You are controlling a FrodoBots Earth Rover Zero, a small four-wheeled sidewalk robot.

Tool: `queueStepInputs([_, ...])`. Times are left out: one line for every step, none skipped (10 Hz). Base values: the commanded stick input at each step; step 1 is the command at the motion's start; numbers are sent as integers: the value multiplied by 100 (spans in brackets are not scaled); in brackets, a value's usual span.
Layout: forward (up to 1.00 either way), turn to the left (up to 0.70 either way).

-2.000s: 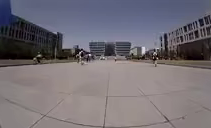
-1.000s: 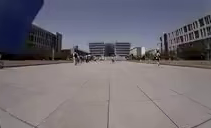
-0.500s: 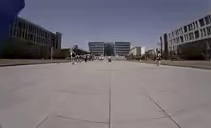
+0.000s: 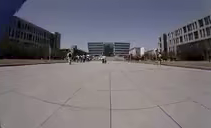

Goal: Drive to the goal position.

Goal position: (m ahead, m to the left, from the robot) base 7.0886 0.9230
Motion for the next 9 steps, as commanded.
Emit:
queueStepInputs([100, 0])
queueStepInputs([100, 0])
queueStepInputs([100, 0])
queueStepInputs([100, 0])
queueStepInputs([100, 0])
queueStepInputs([100, 0])
queueStepInputs([100, 0])
queueStepInputs([100, 0])
queueStepInputs([100, 0])
